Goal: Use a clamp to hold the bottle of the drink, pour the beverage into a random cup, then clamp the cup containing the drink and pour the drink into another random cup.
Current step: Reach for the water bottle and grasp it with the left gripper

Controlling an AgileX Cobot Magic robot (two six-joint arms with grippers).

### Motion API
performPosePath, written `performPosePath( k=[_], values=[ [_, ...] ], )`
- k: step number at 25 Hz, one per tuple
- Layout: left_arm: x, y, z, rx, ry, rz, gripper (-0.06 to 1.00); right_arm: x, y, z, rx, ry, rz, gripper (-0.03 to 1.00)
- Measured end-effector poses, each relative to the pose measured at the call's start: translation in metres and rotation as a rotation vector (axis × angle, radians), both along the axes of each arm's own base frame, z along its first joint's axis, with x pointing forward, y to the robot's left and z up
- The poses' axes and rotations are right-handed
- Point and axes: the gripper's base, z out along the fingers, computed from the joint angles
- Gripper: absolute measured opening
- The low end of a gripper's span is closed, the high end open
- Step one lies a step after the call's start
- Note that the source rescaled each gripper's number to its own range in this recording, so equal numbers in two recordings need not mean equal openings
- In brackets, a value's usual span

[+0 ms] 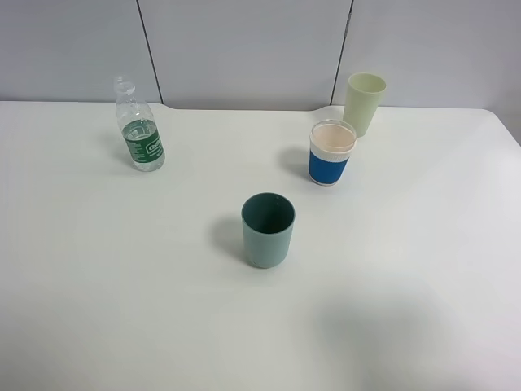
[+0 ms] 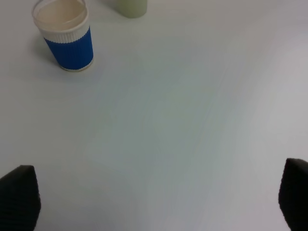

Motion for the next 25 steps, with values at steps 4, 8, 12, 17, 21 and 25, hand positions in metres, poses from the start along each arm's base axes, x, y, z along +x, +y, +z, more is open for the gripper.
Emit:
performPosePath(
  k=[4,8,12,17,21,25],
  values=[
    [0.0,0.0,0.0,0.0,0.0,0.0,1.0,0.0,0.0,0.0,0.0,0.0,0.0,1.0],
    [0.0,0.0,0.0,0.0,0.0,0.0,1.0,0.0,0.0,0.0,0.0,0.0,0.0,1.0],
    [0.0,0.0,0.0,0.0,0.0,0.0,1.0,0.0,0.0,0.0,0.0,0.0,0.0,1.0],
    [0.0,0.0,0.0,0.0,0.0,0.0,1.0,0.0,0.0,0.0,0.0,0.0,0.0,1.0],
    [0.0,0.0,0.0,0.0,0.0,0.0,1.0,0.0,0.0,0.0,0.0,0.0,0.0,1.0],
    [0.0,0.0,0.0,0.0,0.0,0.0,1.0,0.0,0.0,0.0,0.0,0.0,0.0,1.0]
  ],
)
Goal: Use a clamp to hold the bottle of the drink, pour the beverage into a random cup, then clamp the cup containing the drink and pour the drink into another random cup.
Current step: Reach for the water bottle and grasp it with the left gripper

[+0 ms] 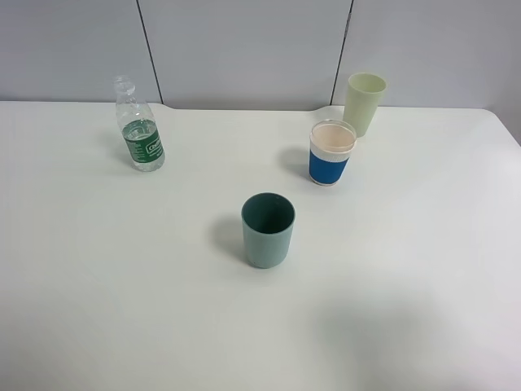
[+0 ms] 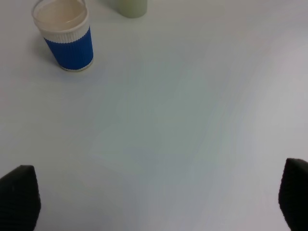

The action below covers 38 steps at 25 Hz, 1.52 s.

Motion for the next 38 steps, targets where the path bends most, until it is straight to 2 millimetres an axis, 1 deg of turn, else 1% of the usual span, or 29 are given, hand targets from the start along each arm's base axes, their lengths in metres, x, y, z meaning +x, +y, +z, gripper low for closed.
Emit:
performPosePath(
  k=[38],
  values=[
    [0.0,0.0,0.0001,0.0,-0.001,0.0,1.0,0.0,0.0,0.0,0.0,0.0,0.0,1.0]
  ],
)
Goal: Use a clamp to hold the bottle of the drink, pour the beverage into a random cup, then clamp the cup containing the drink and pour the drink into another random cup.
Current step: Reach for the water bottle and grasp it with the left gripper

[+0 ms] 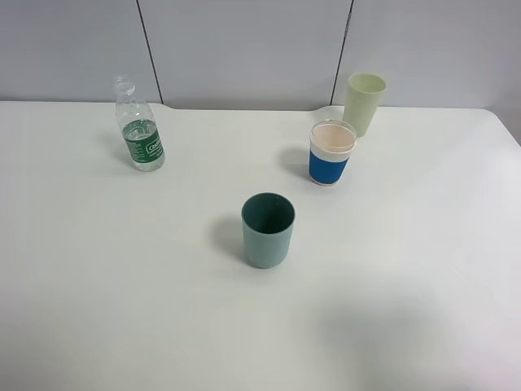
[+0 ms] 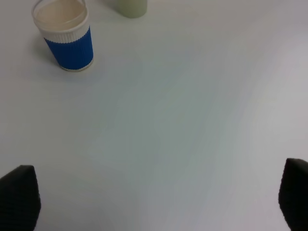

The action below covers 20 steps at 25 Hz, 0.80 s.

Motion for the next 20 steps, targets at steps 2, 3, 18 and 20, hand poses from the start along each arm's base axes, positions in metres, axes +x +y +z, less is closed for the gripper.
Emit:
performPosePath(
  k=[2,3,18,20],
  values=[
    [0.0,0.0,0.0,0.0,0.0,0.0,1.0,0.0,0.0,0.0,0.0,0.0,0.0,1.0],
    [0.0,0.0,0.0,0.0,0.0,0.0,1.0,0.0,0.0,0.0,0.0,0.0,0.0,1.0],
    [0.007,0.0,0.012,-0.002,-0.009,-0.001,1.0,0.0,0.0,0.0,0.0,0.0,0.0,1.0],
    [0.017,0.0,0.017,-0.004,0.018,-0.001,1.0,0.0,0.0,0.0,0.0,0.0,0.0,1.0]
  ],
)
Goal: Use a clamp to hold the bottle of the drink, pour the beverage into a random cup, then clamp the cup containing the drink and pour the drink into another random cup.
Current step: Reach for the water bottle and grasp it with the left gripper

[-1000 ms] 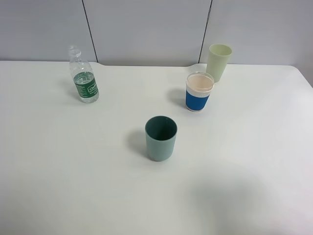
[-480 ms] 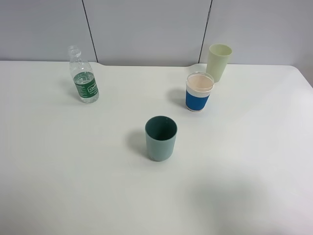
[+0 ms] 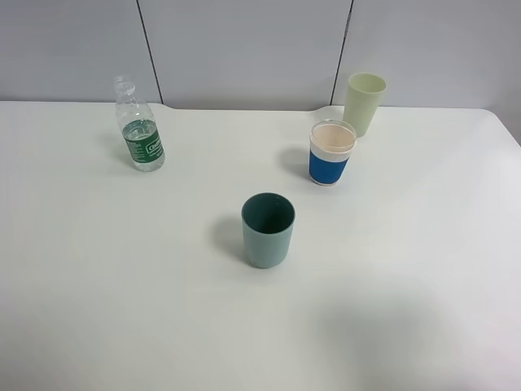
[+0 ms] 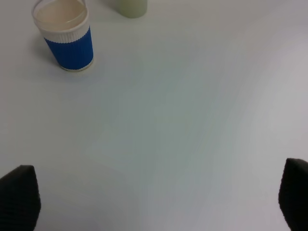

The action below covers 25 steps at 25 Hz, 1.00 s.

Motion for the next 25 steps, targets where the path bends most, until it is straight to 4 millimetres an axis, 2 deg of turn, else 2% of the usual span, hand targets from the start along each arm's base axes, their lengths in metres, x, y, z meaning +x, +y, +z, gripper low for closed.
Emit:
performPosePath(
  k=[5,9,17,25],
  values=[
    [0.034,0.0,0.005,-0.011,0.093,-0.018,1.0,0.0,0.0,0.0,0.0,0.0,0.0,1.0],
    [0.064,-0.003,0.001,-0.003,0.174,-0.063,1.0,0.0,0.0,0.0,0.0,0.0,0.0,1.0],
    [0.115,-0.016,-0.02,0.086,0.333,-0.209,1.0,0.0,0.0,0.0,0.0,0.0,0.0,1.0],
    [0.158,-0.022,-0.042,0.107,0.372,-0.222,1.0,0.0,0.0,0.0,0.0,0.0,0.0,1.0]
  ],
)
